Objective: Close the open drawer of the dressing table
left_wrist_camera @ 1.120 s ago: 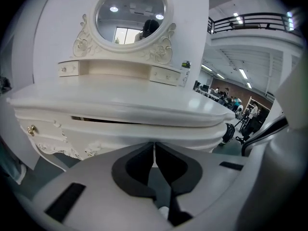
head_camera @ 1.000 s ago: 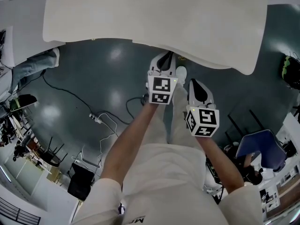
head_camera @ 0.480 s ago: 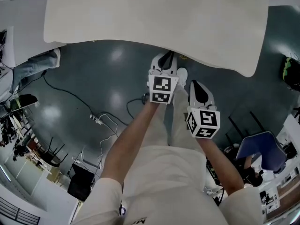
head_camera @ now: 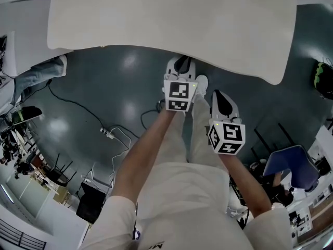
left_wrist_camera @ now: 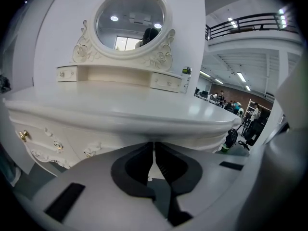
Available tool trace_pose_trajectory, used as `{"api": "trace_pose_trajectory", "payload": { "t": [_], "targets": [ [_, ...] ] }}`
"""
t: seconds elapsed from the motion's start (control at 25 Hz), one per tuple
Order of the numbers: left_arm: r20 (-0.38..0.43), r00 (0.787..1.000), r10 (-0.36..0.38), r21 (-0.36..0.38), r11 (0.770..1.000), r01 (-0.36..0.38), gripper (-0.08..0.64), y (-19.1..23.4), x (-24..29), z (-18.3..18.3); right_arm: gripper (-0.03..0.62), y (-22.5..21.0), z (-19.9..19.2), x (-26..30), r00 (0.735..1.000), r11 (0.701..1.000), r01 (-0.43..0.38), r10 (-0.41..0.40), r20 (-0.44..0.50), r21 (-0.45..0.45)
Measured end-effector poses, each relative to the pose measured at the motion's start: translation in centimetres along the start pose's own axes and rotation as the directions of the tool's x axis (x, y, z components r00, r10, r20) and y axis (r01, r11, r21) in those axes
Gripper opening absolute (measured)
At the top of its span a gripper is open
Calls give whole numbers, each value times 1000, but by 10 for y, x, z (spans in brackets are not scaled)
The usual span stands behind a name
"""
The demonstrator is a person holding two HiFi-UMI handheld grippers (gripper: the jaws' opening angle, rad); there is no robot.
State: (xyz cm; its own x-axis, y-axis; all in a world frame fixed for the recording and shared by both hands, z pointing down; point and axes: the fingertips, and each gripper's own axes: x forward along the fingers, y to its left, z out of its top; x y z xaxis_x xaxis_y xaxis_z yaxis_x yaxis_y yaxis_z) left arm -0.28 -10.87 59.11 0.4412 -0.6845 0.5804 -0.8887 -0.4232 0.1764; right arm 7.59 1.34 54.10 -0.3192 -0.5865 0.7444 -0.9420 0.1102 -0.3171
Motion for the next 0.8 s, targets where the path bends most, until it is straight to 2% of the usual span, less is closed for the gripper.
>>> {"api": "trace_pose_trajectory", "payload": {
  "t": [0.4, 0.8],
  "targets": [
    [12, 1000, 3, 35, 999, -4, 12, -3, 4, 2, 2, -9, 0, -3, 1000, 1000, 6, -6, 7, 4],
    [-41, 999, -22, 39, 999, 23, 14, -12, -5, -4, 2, -1, 5, -5, 1000, 1000, -4, 4, 19, -10]
  ]
}}
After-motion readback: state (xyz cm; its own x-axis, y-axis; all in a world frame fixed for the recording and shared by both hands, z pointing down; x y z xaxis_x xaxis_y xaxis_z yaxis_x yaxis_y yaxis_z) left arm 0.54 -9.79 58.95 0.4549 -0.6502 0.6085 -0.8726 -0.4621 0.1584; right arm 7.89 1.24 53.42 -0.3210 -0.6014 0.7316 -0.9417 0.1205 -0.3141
